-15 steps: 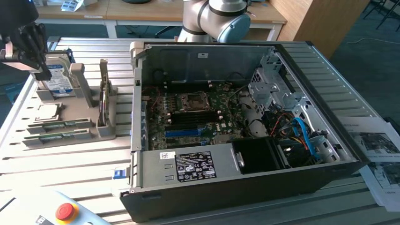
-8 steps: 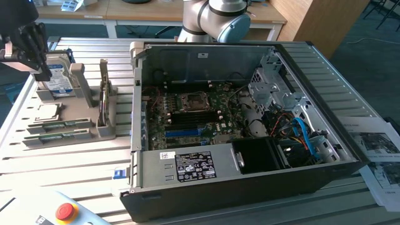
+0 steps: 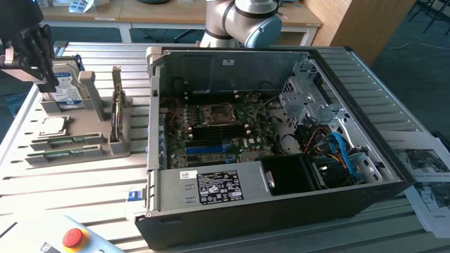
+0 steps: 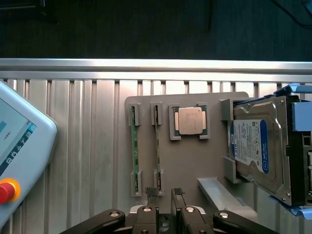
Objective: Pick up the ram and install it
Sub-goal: 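Pick up the ram and move it above insertion slot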
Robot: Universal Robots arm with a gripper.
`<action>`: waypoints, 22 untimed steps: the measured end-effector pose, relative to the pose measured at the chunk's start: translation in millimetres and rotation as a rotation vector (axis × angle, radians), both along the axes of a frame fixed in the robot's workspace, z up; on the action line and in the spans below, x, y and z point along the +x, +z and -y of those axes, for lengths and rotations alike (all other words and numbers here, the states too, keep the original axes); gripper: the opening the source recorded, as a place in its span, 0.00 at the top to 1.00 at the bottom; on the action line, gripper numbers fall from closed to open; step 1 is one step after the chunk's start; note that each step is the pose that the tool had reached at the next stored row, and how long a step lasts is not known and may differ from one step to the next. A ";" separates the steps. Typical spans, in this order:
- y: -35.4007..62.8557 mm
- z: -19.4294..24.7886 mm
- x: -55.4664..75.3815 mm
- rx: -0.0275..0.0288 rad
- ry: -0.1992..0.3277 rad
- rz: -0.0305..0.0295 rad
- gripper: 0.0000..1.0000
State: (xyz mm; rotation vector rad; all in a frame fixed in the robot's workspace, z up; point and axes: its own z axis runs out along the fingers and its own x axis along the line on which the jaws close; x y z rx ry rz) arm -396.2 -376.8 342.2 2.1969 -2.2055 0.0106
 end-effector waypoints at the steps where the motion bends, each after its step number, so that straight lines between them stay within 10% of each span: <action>1: 0.0 0.0 0.0 0.0000 0.007 0.0000 0.75; 22: -25.2 6.9 -0.2 0.0000 0.008 0.0000 0.75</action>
